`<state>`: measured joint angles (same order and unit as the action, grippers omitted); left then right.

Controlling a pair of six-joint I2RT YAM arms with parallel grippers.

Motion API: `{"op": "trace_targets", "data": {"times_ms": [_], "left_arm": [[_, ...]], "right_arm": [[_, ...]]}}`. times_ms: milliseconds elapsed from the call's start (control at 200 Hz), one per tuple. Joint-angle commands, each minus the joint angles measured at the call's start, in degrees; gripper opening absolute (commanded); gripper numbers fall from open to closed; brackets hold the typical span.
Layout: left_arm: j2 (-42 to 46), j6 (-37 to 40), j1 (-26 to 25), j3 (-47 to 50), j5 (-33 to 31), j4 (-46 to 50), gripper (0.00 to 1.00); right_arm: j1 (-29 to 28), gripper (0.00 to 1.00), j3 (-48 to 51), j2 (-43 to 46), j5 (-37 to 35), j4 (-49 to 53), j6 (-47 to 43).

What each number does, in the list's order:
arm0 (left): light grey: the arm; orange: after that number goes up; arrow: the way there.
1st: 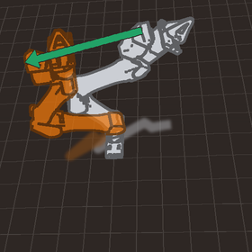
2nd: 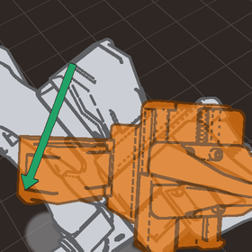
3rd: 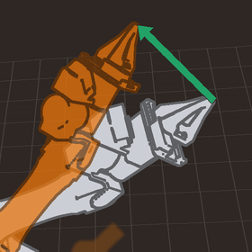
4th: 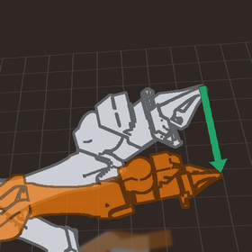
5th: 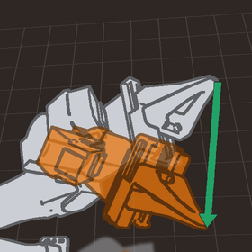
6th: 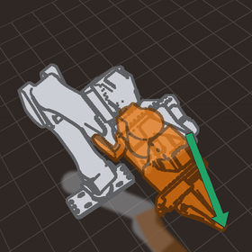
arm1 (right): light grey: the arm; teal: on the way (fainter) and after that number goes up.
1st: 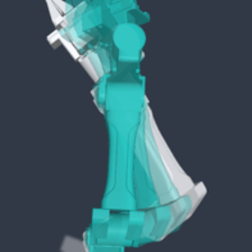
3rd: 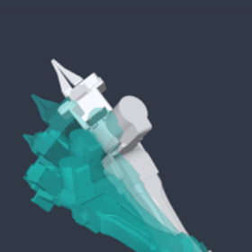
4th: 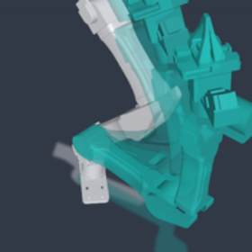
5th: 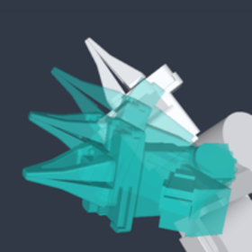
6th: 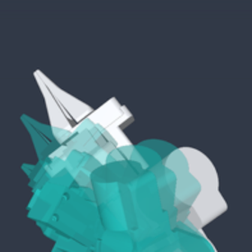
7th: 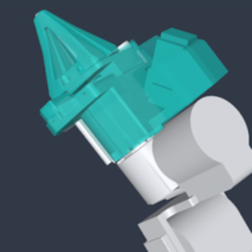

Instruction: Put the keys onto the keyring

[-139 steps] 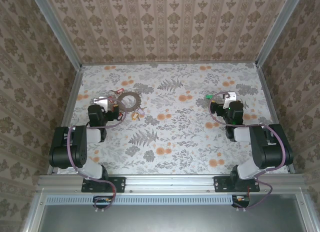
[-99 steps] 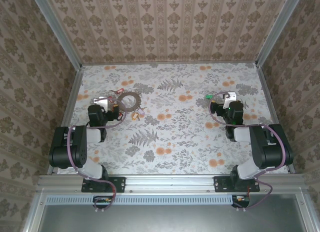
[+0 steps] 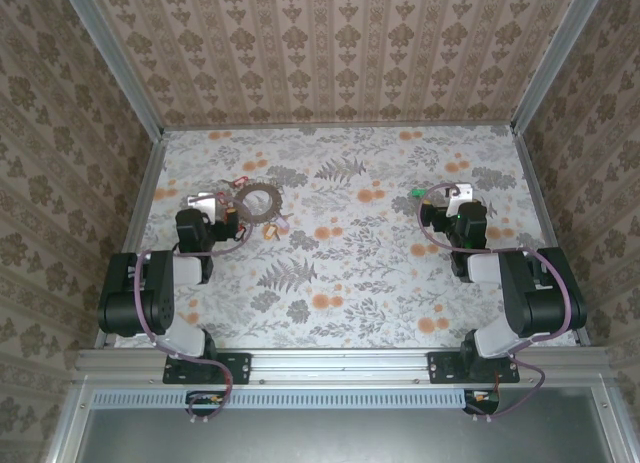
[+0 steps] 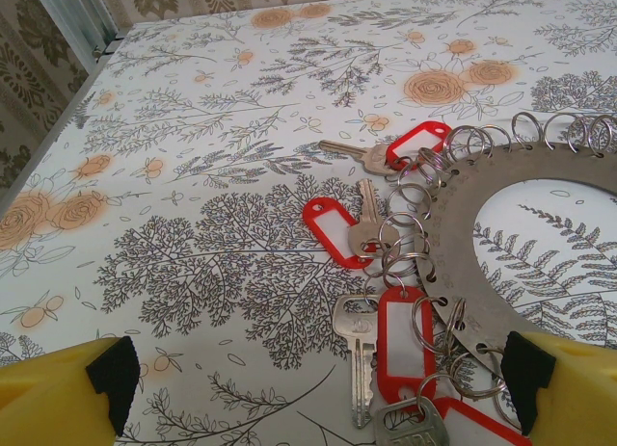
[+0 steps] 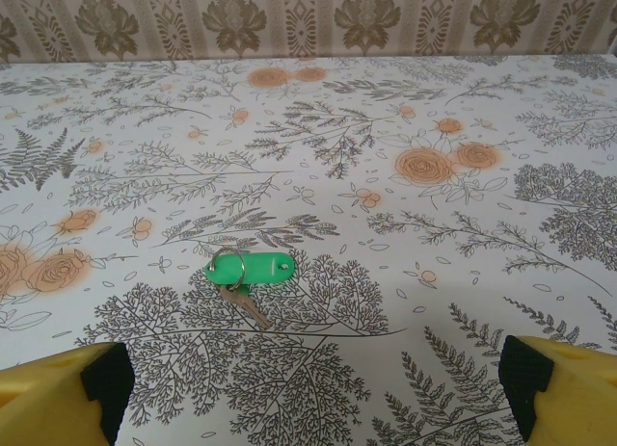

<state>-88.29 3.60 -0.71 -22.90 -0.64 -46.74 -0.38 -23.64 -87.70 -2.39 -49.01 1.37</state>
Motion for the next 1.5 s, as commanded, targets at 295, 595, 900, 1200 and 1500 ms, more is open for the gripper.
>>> {"op": "trace_targets", "data": {"times_ms": [295,595,900,1200,1500], "left_arm": [[8.8,0.2,-2.5,-2.3,-5.4,9.2,1.0],[25.3,-33.3,-3.4,-23.2,-15.1,56.9,1.0],[-1.0,-23.8,-8.2,-42.7,13.1,58.2,1.0],[-21.4,-23.7,-14.6,-53.9,12.5,63.3,1.0],[-30.0,-26.2,-19.0,-57.9,14.7,64.1,1.0]], "right_arm": [[0.0,1.0,-3.3,13.2,-3.6,17.8,3.1],[0.4,1.0,-11.6,35.3,-17.2,52.2,30.3],[-0.3,1.0,-14.9,33.7,-4.2,59.1,27.7],[-1.8,0.99,-14.7,31.4,4.4,58.0,25.5],[-1.8,1.0,-15.5,30.3,2.4,60.4,25.9]]}}
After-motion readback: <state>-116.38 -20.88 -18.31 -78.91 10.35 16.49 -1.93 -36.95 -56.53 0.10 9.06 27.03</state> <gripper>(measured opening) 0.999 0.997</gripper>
